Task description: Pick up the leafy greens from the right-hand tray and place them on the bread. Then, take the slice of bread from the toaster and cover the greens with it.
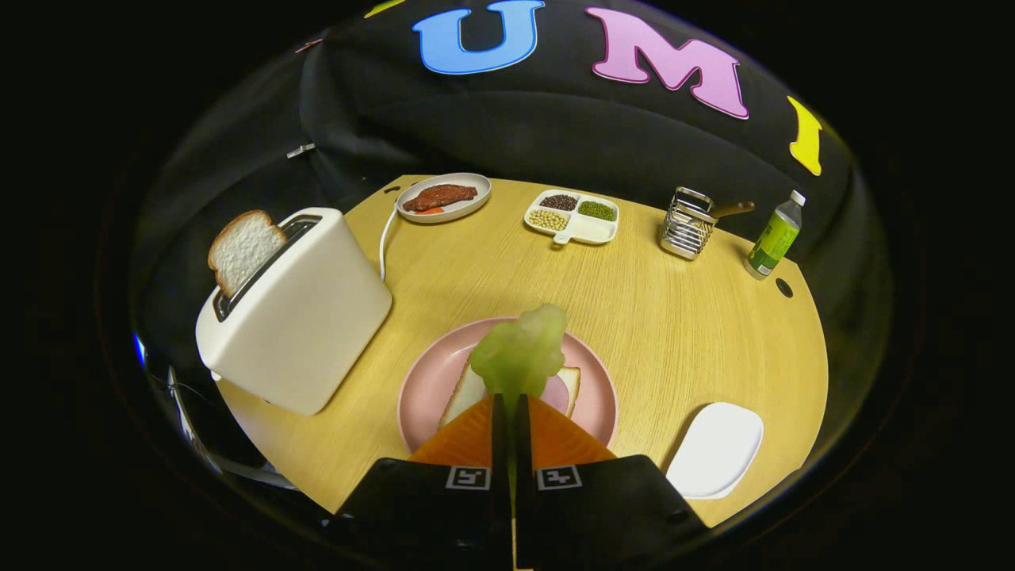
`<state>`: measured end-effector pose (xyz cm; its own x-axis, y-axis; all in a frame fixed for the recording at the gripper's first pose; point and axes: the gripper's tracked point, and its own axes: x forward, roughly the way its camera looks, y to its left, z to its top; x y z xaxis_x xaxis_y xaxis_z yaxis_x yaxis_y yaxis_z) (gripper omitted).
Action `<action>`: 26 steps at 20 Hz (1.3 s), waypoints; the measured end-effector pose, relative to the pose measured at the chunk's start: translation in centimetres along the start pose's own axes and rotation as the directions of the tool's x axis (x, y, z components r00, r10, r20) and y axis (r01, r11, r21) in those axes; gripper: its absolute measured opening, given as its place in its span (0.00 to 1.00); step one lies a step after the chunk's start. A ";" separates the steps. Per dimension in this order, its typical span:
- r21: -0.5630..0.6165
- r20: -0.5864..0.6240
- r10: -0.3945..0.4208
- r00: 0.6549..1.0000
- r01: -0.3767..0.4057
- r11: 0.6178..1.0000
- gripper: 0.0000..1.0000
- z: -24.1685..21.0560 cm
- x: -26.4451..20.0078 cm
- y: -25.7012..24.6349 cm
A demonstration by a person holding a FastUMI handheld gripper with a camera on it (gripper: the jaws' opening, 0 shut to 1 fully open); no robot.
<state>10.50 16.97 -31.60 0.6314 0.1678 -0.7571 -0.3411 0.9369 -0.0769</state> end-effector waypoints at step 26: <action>-0.020 0.030 -0.006 1.000 0.006 1.000 1.00 0.8 -0.5 1.5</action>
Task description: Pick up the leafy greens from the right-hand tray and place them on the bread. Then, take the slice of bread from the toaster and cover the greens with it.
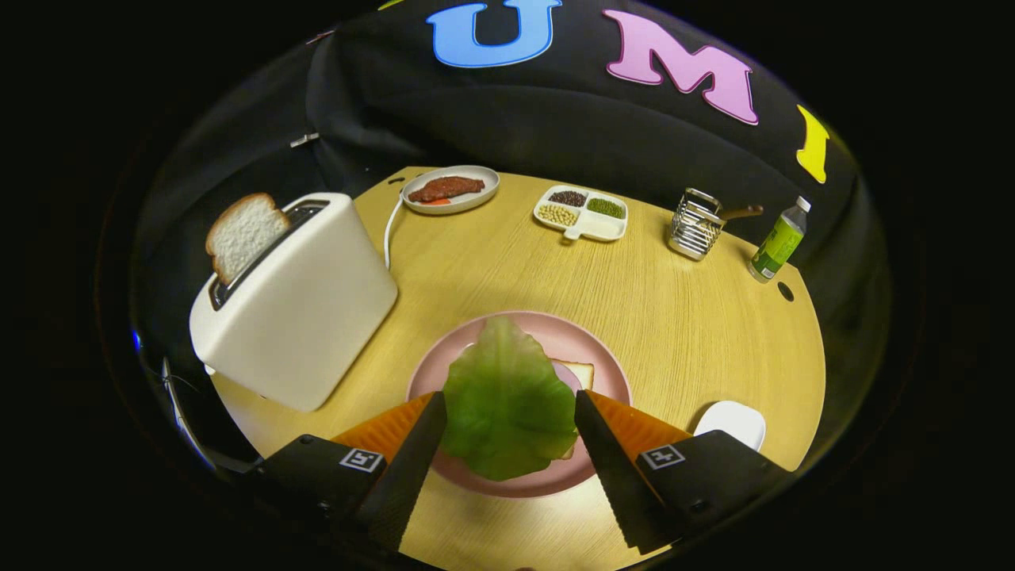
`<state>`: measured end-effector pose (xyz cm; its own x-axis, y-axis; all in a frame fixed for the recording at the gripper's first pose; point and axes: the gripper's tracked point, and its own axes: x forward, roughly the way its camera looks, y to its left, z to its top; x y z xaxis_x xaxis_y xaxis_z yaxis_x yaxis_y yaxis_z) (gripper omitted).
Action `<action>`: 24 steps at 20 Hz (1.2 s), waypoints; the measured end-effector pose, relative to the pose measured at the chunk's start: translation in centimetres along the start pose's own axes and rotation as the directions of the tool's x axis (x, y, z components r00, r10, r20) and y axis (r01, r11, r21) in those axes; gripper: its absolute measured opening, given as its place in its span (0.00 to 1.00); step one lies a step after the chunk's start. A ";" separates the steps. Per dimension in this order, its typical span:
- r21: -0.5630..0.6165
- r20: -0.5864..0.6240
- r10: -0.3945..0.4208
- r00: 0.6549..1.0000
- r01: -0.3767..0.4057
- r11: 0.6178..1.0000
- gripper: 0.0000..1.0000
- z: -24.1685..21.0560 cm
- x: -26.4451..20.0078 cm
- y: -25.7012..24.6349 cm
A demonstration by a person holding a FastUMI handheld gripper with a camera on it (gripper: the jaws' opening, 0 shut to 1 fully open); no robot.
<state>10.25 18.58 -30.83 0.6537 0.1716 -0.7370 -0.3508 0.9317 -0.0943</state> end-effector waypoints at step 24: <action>-0.180 0.274 0.303 0.913 -0.261 0.948 0.99 14.7 -8.1 21.7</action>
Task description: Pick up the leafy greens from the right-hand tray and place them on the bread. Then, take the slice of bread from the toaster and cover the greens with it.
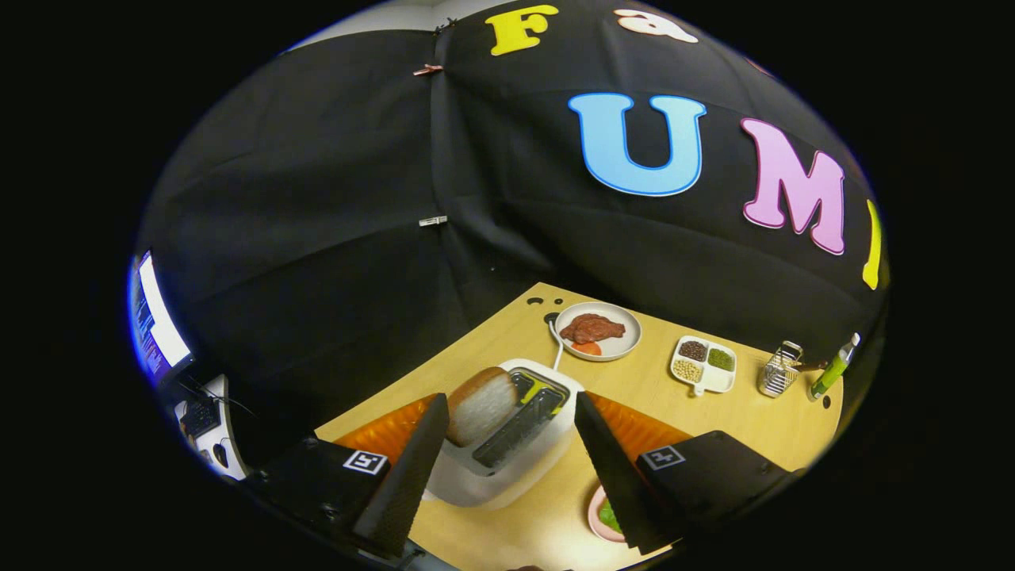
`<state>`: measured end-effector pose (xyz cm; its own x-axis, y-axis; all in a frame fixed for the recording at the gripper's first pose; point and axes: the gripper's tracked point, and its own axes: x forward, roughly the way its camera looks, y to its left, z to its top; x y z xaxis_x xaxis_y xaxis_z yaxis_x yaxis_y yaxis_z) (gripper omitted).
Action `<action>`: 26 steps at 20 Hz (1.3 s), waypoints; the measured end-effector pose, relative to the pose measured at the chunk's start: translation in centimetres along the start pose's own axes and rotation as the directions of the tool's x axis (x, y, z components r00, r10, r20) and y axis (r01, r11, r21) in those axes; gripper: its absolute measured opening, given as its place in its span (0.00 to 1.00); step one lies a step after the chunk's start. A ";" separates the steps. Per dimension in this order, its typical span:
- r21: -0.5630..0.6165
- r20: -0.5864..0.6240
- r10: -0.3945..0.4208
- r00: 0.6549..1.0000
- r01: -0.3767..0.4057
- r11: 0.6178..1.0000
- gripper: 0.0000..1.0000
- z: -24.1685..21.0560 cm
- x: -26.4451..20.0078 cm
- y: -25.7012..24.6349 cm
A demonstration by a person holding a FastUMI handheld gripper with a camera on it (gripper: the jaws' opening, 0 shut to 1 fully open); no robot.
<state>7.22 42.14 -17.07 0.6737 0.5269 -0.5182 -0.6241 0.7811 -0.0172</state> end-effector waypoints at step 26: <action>-0.040 -0.163 -0.179 0.970 0.175 0.984 0.29 -4.9 8.7 2.4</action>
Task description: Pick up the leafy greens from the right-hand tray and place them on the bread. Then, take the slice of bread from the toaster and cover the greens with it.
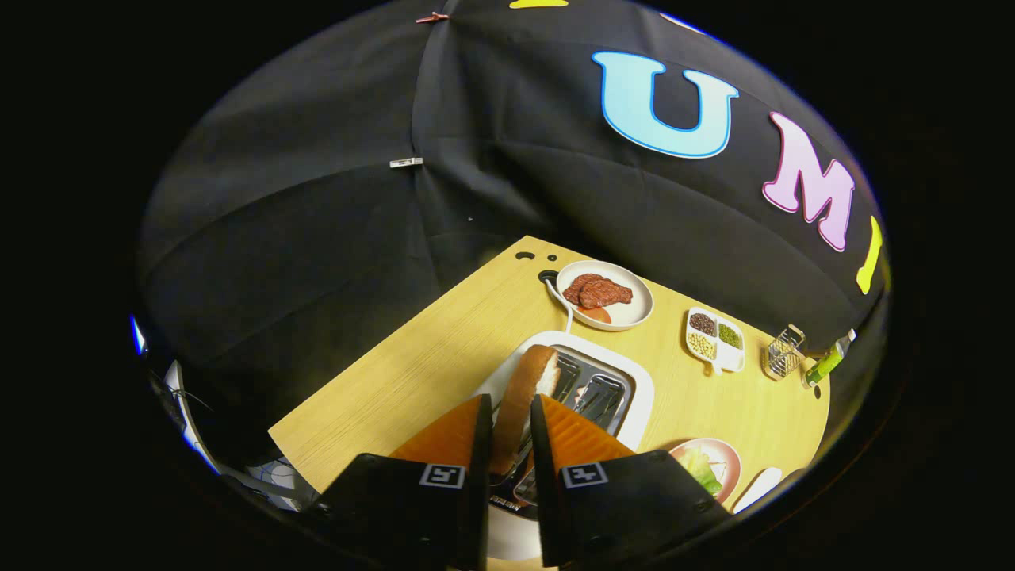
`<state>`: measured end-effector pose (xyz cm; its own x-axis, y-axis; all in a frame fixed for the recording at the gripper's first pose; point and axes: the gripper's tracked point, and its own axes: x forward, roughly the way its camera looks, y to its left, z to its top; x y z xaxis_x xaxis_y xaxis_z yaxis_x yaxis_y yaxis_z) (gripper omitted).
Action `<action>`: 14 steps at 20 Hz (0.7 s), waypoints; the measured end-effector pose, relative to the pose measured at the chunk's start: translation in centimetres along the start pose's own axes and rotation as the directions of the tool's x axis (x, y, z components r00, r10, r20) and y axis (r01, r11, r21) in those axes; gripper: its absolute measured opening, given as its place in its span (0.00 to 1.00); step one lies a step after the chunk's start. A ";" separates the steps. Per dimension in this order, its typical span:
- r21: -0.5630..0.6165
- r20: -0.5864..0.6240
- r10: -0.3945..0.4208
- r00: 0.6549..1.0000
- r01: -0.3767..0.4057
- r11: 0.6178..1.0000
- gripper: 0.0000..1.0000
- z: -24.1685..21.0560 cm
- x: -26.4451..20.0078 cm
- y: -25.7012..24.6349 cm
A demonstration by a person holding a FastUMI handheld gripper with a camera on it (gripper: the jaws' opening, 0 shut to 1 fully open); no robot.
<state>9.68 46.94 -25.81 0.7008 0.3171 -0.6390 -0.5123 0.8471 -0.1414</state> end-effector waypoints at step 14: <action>0.122 0.085 0.141 0.986 -0.151 0.981 0.13 4.8 -4.8 -2.0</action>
<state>9.70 45.75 -18.82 0.6613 0.4684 -0.5859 -0.5475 0.8353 0.0498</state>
